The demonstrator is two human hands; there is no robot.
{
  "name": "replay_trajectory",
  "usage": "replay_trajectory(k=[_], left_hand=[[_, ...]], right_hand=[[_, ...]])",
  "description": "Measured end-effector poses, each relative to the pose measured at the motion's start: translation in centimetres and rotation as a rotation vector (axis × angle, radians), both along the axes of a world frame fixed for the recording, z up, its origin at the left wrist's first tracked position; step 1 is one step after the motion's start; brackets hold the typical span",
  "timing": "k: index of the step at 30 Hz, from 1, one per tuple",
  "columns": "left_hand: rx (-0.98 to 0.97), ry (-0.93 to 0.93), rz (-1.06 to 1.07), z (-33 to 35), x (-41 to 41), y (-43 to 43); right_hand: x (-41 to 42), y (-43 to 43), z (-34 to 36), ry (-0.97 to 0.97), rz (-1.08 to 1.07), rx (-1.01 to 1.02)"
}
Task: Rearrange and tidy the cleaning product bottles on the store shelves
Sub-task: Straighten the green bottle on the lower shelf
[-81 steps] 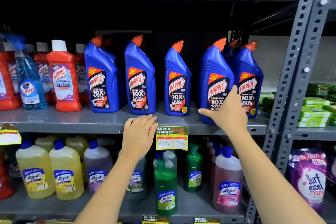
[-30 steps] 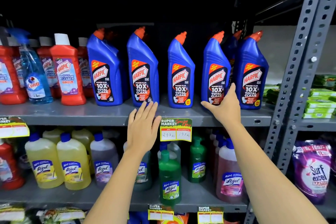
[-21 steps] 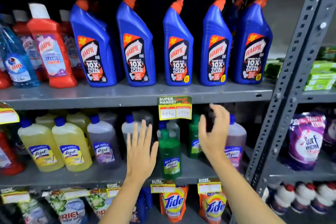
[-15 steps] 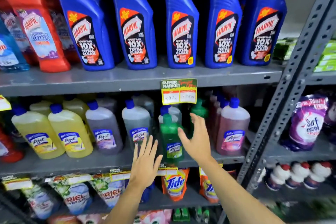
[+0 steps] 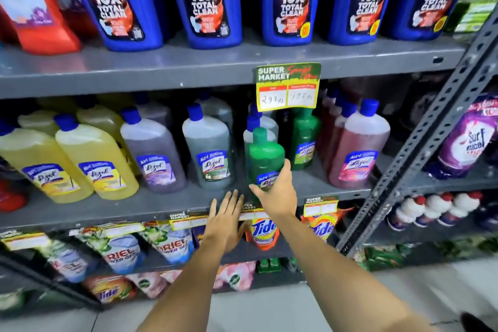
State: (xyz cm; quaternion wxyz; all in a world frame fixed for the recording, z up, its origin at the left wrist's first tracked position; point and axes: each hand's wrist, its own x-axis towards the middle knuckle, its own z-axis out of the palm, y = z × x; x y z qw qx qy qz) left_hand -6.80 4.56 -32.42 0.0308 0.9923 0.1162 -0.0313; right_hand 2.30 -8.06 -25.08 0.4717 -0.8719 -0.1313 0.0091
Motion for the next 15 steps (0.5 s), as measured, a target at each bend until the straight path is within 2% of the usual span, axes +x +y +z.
replay_trajectory(k=[7,15], left_hand=[[-0.056,-0.093,-0.005,-0.4,-0.4,0.2],[-0.025,-0.093,-0.007,-0.9,-0.4,0.3]], right_hand=[[0.4,0.0,-0.4,0.029,-0.005,-0.018],[3.0,-3.0,-0.1,0.044,-0.053,0.052]])
